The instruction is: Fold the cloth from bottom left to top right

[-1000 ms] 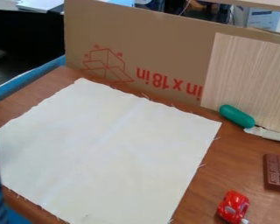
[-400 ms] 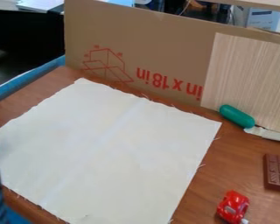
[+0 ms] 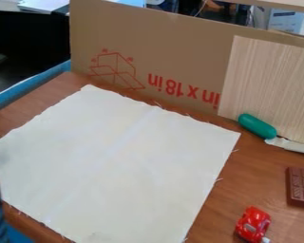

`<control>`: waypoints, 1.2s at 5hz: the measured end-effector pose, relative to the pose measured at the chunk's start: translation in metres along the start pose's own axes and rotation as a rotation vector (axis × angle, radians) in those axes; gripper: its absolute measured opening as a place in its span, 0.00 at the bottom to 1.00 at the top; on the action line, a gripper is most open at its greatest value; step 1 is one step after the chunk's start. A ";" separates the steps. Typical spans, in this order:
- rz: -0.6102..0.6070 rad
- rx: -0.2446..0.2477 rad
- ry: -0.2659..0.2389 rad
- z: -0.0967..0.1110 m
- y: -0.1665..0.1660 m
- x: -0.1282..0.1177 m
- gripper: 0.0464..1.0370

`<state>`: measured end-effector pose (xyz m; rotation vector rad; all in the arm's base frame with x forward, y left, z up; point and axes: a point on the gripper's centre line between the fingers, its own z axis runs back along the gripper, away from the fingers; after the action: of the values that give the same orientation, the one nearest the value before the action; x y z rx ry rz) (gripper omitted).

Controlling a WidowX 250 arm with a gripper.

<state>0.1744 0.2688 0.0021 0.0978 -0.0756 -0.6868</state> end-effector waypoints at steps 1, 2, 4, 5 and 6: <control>0.015 -0.008 0.011 -0.001 0.003 -0.002 0.33; 0.031 -0.014 0.020 -0.002 0.004 -0.004 0.11; 0.043 -0.097 0.028 0.005 0.016 -0.011 0.00; 0.060 -0.146 0.099 0.011 0.028 -0.026 0.00; 0.078 -0.185 0.188 0.011 0.033 -0.040 0.00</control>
<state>0.1631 0.3189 0.0156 -0.0183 0.1639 -0.6013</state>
